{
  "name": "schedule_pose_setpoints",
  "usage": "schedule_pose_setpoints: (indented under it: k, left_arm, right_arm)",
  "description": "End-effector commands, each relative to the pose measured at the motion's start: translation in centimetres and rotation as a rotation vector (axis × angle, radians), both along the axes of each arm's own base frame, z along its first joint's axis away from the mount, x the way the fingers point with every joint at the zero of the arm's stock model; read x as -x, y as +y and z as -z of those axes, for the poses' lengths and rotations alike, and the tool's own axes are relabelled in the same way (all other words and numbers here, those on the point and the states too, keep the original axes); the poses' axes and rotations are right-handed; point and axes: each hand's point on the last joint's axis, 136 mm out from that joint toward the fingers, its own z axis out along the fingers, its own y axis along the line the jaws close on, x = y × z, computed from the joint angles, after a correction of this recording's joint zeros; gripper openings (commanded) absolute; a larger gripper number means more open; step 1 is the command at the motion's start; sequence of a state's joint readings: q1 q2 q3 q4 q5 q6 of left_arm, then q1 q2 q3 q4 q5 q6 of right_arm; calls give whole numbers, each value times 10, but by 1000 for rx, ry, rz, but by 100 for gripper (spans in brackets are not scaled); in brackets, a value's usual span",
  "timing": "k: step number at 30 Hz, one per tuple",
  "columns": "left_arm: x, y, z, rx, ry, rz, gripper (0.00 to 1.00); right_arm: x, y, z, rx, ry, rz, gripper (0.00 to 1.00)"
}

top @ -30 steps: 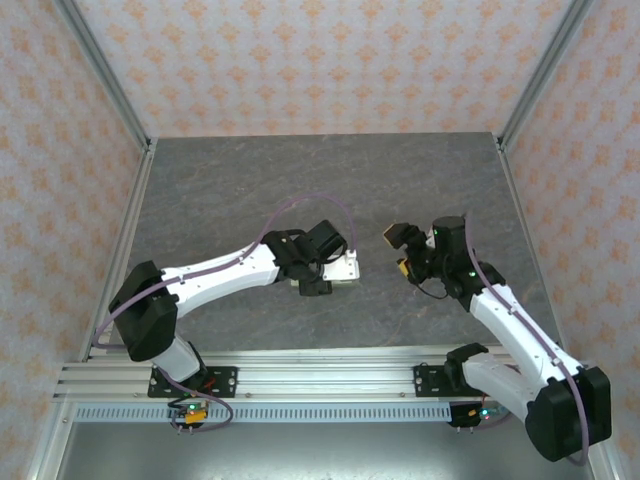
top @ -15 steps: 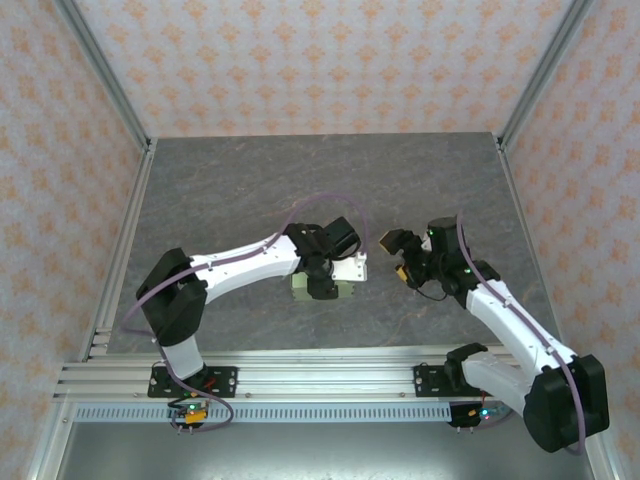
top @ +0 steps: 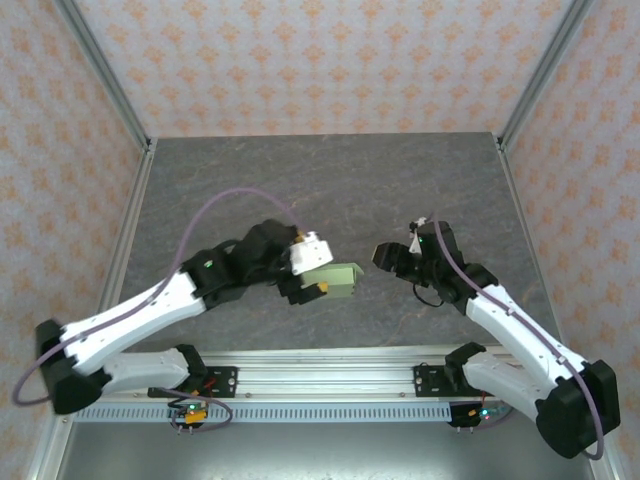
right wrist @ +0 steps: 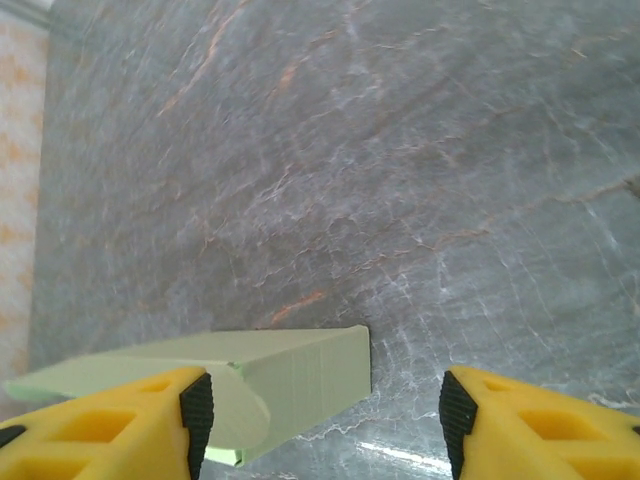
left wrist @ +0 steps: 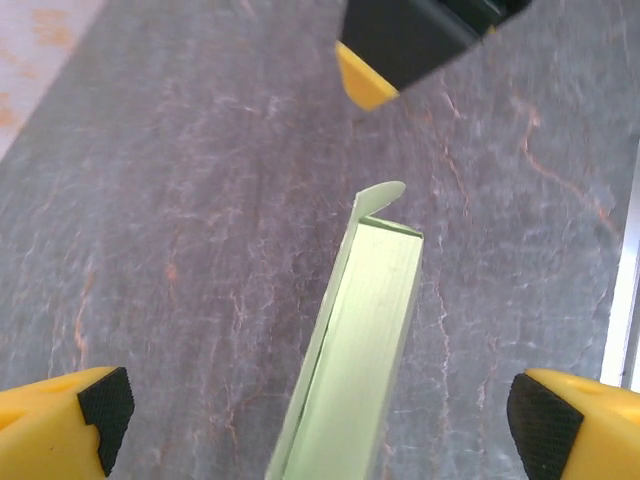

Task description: Fold the paper box

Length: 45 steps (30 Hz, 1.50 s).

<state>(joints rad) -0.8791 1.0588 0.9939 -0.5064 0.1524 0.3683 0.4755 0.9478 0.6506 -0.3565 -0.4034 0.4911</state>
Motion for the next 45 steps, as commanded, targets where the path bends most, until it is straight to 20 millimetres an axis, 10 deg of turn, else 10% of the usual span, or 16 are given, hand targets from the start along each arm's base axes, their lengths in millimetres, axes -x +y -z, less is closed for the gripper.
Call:
schedule_pose_setpoints:
  k: [1,5,9,15,26,45]
  left_arm:
    - [-15,42,-19,228,-21,-332,100]
    - [-19,108,-10,301,-41,-683,100]
    - [-15,87,22,175,87,-601,100]
    - [-21,54,50,83,223,-549,63]
    - [-26,58,75,60,222,-596,53]
    - [-10,58,71,181,290,-598,66]
  right_arm:
    - [-5,11,-12,157,-182,-141,61]
    - [2,24,-13,292,-298,-270,61]
    - [1,36,-13,378,-328,-351,58]
    - [1,49,-10,381,-256,-383,45]
    - [6,53,-4,352,-200,-375,42]
    - [17,50,-8,393,-305,-492,53]
